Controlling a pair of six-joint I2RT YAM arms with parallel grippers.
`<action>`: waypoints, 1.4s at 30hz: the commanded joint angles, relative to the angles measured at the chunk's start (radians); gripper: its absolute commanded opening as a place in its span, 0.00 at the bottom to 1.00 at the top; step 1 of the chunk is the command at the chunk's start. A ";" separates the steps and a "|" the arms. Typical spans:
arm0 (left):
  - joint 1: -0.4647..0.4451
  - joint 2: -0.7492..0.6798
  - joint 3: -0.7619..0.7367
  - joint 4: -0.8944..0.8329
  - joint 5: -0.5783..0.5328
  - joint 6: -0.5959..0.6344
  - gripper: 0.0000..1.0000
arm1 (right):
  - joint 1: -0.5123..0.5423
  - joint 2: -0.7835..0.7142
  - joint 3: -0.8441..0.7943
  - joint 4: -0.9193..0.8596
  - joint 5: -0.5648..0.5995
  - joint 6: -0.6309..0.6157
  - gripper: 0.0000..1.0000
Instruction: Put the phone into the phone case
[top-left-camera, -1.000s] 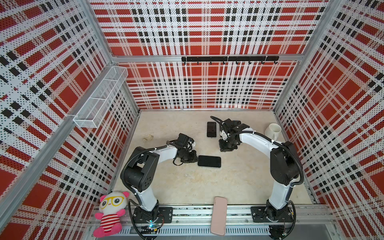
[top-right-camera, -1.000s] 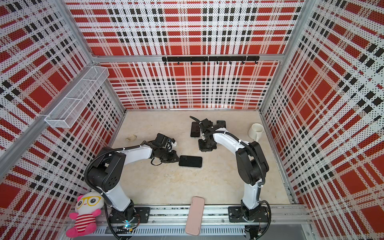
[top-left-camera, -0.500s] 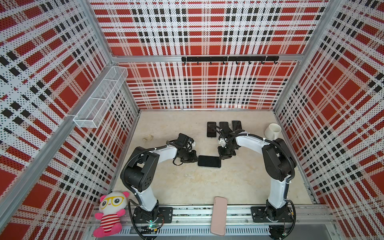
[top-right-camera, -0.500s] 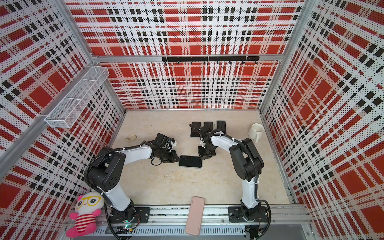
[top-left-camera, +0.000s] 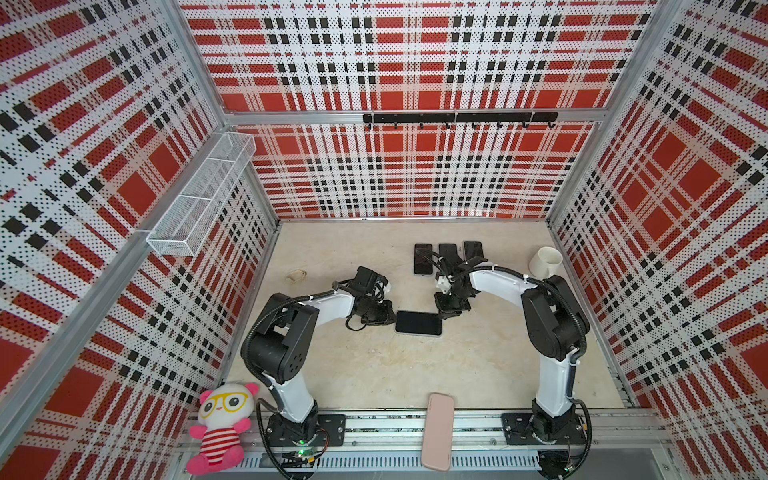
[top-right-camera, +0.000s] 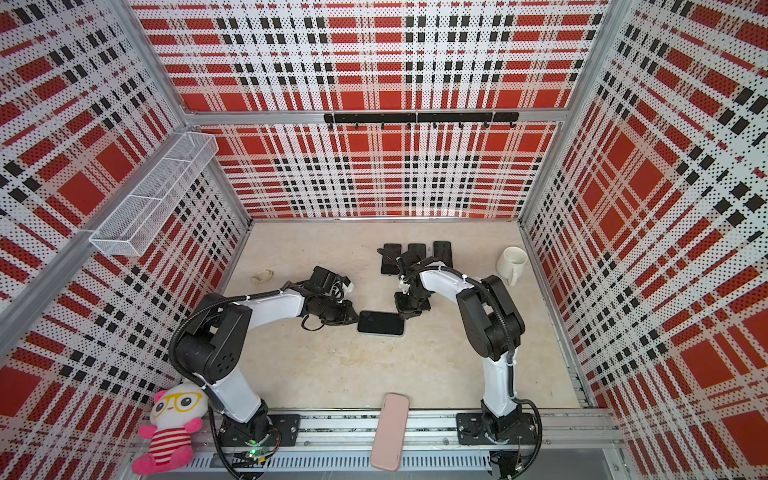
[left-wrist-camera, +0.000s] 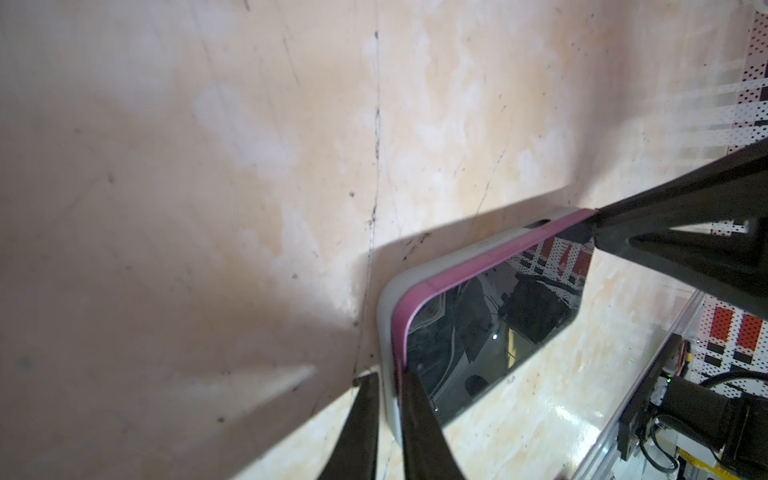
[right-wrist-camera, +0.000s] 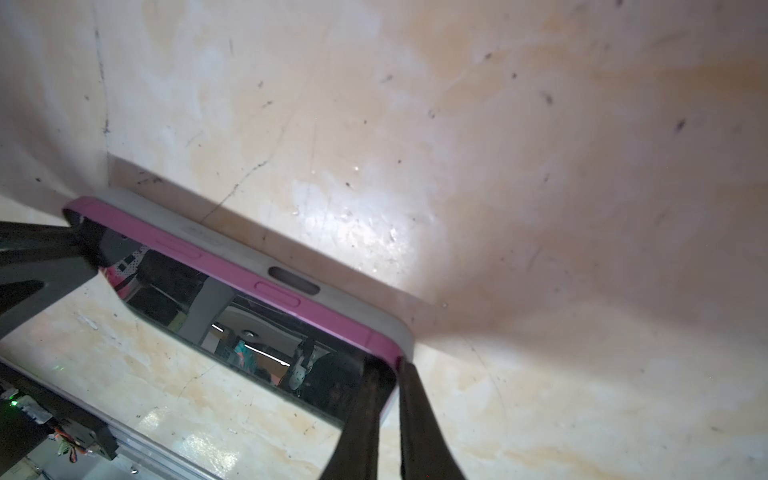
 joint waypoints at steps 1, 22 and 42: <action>-0.012 0.034 0.004 -0.002 -0.056 0.020 0.16 | 0.071 0.149 -0.076 0.051 0.013 0.006 0.12; -0.018 0.034 0.010 -0.013 -0.074 0.024 0.16 | 0.153 0.390 -0.130 0.175 -0.012 0.062 0.10; -0.016 0.017 0.022 -0.026 -0.118 0.025 0.16 | 0.142 0.226 -0.050 0.041 0.128 0.074 0.11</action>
